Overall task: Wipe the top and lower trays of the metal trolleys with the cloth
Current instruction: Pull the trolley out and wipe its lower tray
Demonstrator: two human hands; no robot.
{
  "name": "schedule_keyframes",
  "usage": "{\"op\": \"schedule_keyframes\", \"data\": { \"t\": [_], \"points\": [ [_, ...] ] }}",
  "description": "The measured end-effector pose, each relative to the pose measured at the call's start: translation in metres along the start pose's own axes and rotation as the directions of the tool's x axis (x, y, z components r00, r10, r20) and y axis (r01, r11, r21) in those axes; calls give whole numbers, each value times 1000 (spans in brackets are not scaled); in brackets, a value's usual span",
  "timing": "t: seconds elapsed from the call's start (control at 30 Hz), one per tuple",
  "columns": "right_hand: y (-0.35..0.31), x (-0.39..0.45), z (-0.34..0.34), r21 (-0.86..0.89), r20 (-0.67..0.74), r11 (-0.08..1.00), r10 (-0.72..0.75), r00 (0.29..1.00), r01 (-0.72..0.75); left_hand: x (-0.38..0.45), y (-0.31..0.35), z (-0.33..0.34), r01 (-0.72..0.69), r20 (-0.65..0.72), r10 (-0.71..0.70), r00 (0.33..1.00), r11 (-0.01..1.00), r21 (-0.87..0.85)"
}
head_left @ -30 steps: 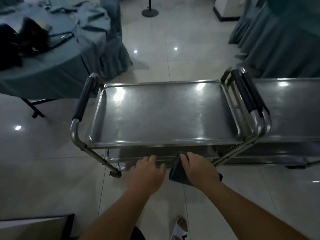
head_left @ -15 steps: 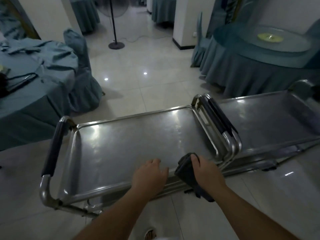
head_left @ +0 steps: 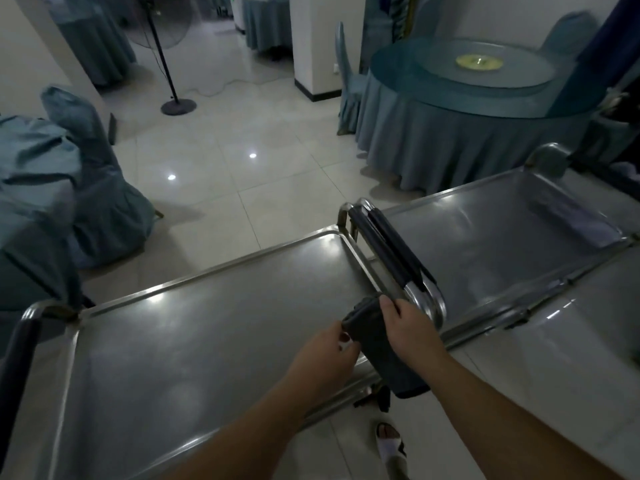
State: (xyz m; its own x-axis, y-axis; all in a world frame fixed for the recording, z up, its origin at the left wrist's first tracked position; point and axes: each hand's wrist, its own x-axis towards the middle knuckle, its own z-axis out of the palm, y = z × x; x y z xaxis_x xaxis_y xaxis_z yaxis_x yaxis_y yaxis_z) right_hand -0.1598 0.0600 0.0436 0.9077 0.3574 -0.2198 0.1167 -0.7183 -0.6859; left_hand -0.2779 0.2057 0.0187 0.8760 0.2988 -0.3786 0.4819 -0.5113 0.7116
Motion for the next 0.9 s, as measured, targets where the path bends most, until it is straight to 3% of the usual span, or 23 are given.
{"op": "schedule_keyframes", "data": {
  "t": [0.1, 0.27, 0.47, 0.57, 0.7, 0.8, 0.9],
  "points": [
    [10, 39, -20, 25, 42, 999, -23, 999, 22, 36, 27, 6, 84, -37, -91, 995, 983, -161],
    [32, 98, -66, 42, 155, 999, -10, 988, 3, 90, 84, 25, 252, -36, -303, 952, 847, -467],
    [49, 159, -115, -150, 45, 989, 22, 999, -15, 146, 145, 57, 249, -49, -421, 906, 622, -743],
    [56, 177, -127, -232, -25, 971, 59, 998, -63, 169, 159, 66, 245, -92, -419, 903, 680, -691],
    [59, 190, -126, -212, -74, 974, 67, 995, -81, 195, 159, 70, 262, -124, -438, 890, 716, -646],
    [62, 189, -109, -181, 33, 983, 42, 999, -36, 206, 142, 65, 308, -190, -499, 845, 746, -590],
    [70, 179, -86, -271, 266, 961, 26, 964, 49, 206, 123, 59, 380, -252, -548, 798, 781, -496]
  ]
}}
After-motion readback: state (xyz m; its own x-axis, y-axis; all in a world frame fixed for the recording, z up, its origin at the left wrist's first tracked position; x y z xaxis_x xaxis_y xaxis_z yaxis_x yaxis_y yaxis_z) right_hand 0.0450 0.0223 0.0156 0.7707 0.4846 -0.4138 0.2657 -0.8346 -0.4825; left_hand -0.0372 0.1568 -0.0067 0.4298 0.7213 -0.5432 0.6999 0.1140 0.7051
